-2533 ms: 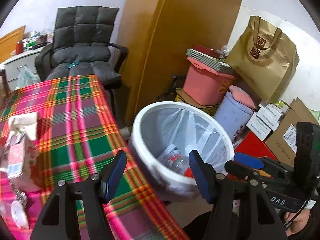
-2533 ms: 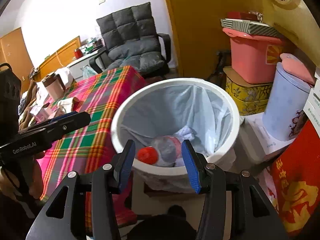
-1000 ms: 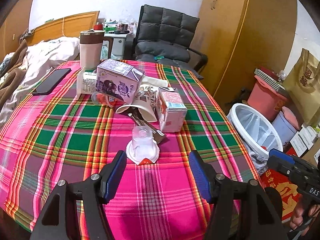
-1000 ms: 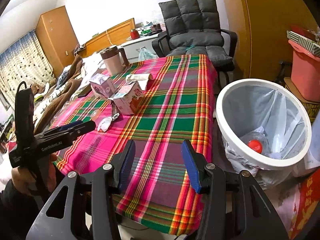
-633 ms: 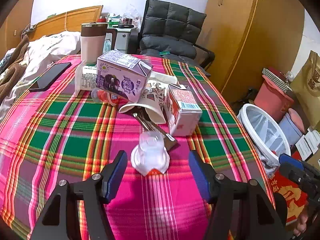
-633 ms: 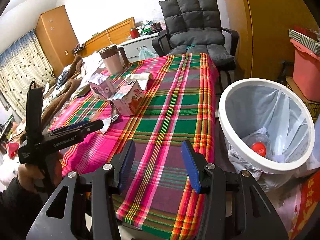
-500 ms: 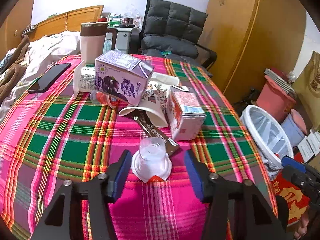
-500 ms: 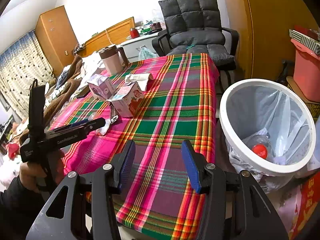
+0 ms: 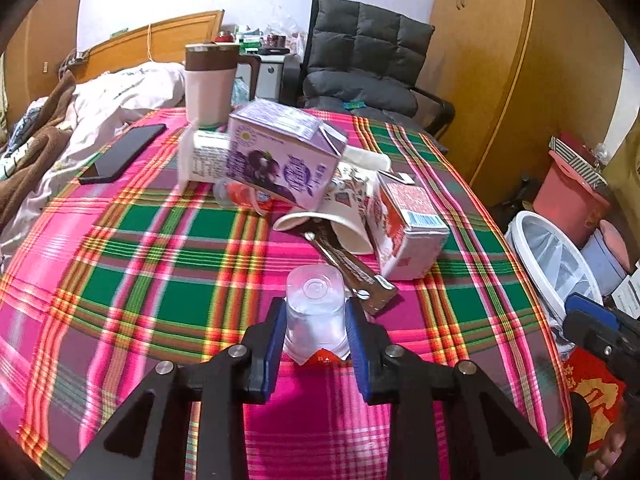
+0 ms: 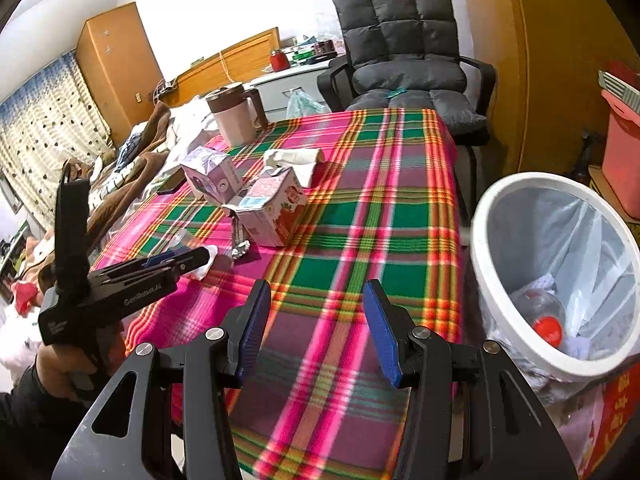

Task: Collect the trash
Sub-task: 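Grasp the clear plastic cup with the left tool, then grasp the pink-and-white juice carton with the right tool while the left tool holds the cup, then carry the cup and juice carton over the white bin with both tools, then open both tools to drop the cup and carton into the bin, then move both tools back toward the items on the table, then grasp the brown snack wrapper with the right tool, then grasp the purple milk carton with the left tool while the right tool holds the wrapper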

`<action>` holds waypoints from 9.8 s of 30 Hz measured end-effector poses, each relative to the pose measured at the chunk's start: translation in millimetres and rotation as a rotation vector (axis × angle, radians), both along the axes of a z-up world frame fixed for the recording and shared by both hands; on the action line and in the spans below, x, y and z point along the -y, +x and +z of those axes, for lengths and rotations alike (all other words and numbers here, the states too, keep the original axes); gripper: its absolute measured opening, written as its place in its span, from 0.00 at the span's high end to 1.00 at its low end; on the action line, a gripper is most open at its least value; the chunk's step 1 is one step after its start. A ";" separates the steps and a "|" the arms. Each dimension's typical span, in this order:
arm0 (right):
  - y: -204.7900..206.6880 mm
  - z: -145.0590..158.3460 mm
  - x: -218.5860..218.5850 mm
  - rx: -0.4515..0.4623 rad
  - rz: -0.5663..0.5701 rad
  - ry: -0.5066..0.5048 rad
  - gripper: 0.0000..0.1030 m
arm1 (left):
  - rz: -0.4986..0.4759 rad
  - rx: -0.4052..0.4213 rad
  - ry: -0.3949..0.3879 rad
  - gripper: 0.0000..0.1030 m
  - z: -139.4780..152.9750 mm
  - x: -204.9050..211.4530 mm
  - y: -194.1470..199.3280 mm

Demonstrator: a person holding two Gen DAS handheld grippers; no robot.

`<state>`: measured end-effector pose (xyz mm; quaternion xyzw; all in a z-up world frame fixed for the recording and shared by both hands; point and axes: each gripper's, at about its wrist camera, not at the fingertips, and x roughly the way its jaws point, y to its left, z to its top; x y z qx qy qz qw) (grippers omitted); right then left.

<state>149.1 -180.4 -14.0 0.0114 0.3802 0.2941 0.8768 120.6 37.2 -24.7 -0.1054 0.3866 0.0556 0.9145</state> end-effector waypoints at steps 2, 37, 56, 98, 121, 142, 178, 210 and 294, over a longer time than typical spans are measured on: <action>1.3 0.1 -6.8 0.002 0.010 -0.004 0.51 | 0.013 0.006 0.001 0.71 1.0 -4.7 -1.8; 43.7 -7.9 -89.3 0.012 0.005 -0.102 0.61 | 0.108 0.008 -0.042 0.71 -10.7 -62.4 -11.5; 17.0 9.5 -52.1 0.055 -0.001 -0.055 0.64 | 0.033 0.045 -0.030 0.71 15.6 -26.5 -20.5; -2.0 8.8 124.7 0.058 -0.420 0.027 0.63 | -0.427 0.079 -0.079 0.71 46.1 164.8 49.2; 6.6 -10.2 162.1 -0.007 -0.480 0.030 0.63 | -0.636 0.002 -0.128 0.70 14.5 253.5 100.5; 12.9 -10.5 163.5 -0.034 -0.458 0.043 0.52 | -0.620 0.018 -0.151 0.52 13.4 239.4 99.9; -12.7 15.1 65.5 0.048 -0.172 0.020 0.52 | -0.264 0.063 -0.099 0.52 30.9 85.3 5.7; 23.2 -14.7 -73.3 -0.011 0.174 -0.065 0.55 | 0.011 0.067 -0.103 0.52 15.1 -48.7 -12.3; 20.5 -14.7 -10.1 -0.044 0.115 -0.032 0.92 | 0.265 0.027 0.015 0.50 2.9 -105.1 49.6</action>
